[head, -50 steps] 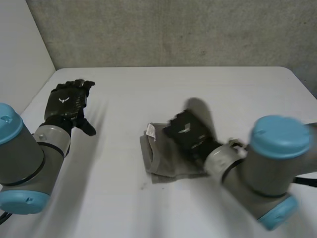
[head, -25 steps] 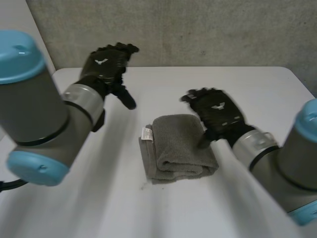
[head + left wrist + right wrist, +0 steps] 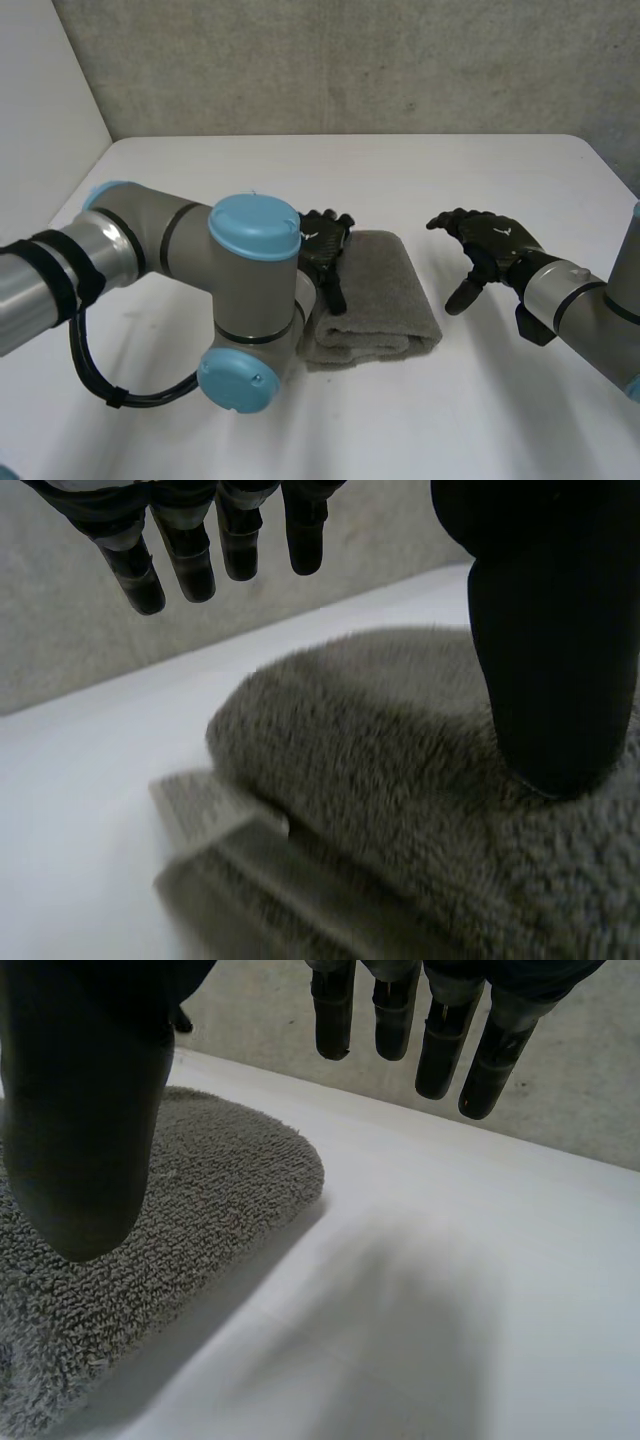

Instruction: Fold the towel.

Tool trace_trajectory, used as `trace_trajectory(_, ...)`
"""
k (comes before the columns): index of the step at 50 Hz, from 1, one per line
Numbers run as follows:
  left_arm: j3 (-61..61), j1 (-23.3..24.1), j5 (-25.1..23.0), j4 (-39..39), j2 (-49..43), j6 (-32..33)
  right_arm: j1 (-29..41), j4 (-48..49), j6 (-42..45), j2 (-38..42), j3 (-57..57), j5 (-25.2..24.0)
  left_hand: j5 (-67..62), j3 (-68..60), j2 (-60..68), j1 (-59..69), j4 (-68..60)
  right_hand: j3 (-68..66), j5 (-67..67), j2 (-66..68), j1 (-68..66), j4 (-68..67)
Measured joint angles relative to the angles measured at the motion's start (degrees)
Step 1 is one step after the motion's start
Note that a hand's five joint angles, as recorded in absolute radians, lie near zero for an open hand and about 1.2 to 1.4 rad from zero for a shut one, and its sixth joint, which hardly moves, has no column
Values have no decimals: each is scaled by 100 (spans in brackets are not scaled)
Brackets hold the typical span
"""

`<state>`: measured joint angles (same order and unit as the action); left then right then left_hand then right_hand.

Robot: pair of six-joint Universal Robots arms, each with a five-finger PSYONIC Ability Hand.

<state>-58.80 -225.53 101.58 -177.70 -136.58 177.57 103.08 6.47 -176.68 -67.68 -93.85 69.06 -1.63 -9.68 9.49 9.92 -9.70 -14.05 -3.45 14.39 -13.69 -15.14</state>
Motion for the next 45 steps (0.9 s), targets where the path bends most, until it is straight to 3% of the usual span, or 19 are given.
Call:
trace_trajectory(30, -1373, -341, 490, 1, 255, 32, 1084, -453, 711, 1507, 1322, 195, 13, 14, 0, -88, 13, 0, 0, 0, 51, -2)
trace_trajectory(45, -1513, -508, 500, -23, 506, 14, 1088, -544, 841, 1244, 1499, 408, 10, 15, 0, -105, 16, 0, 0, 0, 109, -2)
